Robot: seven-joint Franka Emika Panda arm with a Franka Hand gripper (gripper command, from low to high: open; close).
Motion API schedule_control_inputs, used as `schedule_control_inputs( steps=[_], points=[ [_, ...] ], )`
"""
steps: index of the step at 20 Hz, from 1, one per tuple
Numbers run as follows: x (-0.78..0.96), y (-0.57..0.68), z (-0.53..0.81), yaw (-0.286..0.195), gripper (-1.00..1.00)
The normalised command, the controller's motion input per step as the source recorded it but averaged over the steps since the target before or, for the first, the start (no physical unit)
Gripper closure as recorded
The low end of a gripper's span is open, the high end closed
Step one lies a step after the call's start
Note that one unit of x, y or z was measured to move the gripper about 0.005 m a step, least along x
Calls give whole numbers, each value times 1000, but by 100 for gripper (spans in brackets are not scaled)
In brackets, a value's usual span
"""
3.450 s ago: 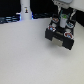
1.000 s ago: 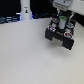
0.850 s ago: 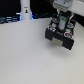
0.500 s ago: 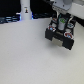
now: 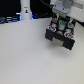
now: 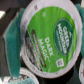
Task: Open the kcup holder, insert the kcup into the holder, and close the kcup holder
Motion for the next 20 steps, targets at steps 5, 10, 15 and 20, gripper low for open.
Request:
schedule_control_inputs(
  steps=[5,10,15,20],
  points=[
    [113,164,12,16,-100],
    [182,48,318,53,-100],
    [350,-241,585,46,-100],
    [526,-419,496,30,-100]
  ],
)
